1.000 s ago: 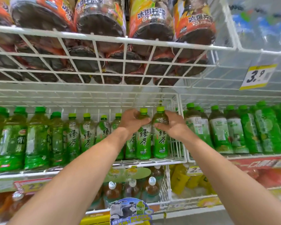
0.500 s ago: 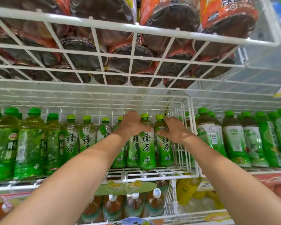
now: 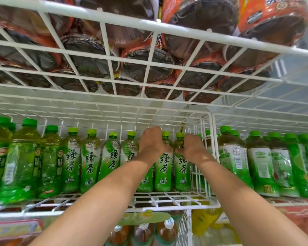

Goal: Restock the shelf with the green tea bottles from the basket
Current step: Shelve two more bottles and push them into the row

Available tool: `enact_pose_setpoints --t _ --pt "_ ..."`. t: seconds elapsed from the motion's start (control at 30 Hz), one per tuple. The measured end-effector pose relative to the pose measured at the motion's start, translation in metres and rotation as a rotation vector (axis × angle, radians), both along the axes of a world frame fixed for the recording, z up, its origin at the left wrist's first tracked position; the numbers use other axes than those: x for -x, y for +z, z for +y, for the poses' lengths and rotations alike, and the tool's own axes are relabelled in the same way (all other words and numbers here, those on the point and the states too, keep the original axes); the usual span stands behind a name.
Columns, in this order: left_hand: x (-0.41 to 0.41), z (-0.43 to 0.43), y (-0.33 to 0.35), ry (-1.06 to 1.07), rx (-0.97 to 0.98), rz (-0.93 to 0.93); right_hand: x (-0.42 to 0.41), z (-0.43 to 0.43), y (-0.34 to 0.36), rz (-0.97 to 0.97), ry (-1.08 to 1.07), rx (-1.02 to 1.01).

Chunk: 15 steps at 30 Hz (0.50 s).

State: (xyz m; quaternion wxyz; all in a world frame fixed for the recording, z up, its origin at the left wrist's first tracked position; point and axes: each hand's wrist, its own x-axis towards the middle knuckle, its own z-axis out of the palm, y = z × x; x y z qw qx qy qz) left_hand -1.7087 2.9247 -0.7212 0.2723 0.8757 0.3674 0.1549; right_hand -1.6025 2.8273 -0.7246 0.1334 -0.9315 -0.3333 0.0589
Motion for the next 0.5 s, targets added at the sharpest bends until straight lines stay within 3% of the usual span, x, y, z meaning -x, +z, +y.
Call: enact_pose_setpoints --t 0.23,0.5 --pt "-0.002 -0.004 -0.006 0.039 -0.038 -0.035 0.001 0.003 -0.017 -0.217 -0.036 -0.005" --pt "-0.007 0.0 -0.012 0.027 -0.055 -0.055 0.008 -0.001 -0.018 -0.318 -0.05 -0.001"
